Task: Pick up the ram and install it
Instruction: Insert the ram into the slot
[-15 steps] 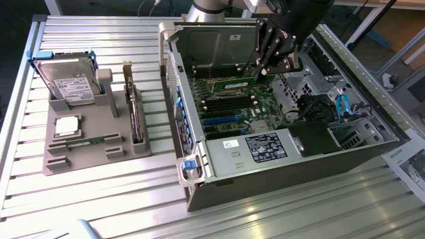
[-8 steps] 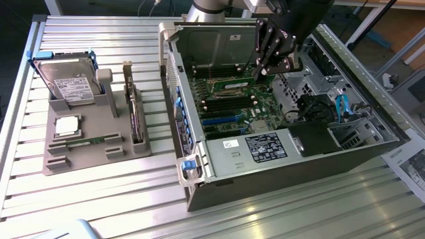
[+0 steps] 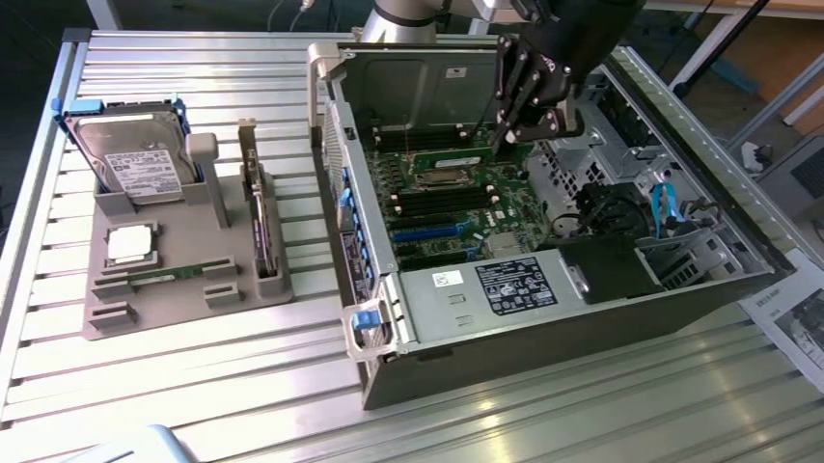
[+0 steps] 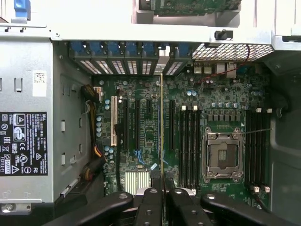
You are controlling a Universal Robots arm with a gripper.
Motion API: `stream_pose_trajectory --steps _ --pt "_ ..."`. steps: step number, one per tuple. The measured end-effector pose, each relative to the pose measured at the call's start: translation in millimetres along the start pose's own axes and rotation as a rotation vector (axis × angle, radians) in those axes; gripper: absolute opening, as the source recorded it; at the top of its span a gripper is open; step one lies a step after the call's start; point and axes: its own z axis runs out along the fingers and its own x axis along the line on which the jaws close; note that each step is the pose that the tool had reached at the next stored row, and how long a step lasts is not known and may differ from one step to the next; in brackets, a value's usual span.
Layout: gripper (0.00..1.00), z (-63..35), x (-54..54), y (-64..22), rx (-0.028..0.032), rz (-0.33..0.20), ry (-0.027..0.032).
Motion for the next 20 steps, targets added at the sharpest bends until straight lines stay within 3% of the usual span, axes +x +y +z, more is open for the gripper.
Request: stream_pose_trajectory --steps 20 --pt "0.12 6.3 -28.5 -0.2 0.0017 0.038 -0.0010"
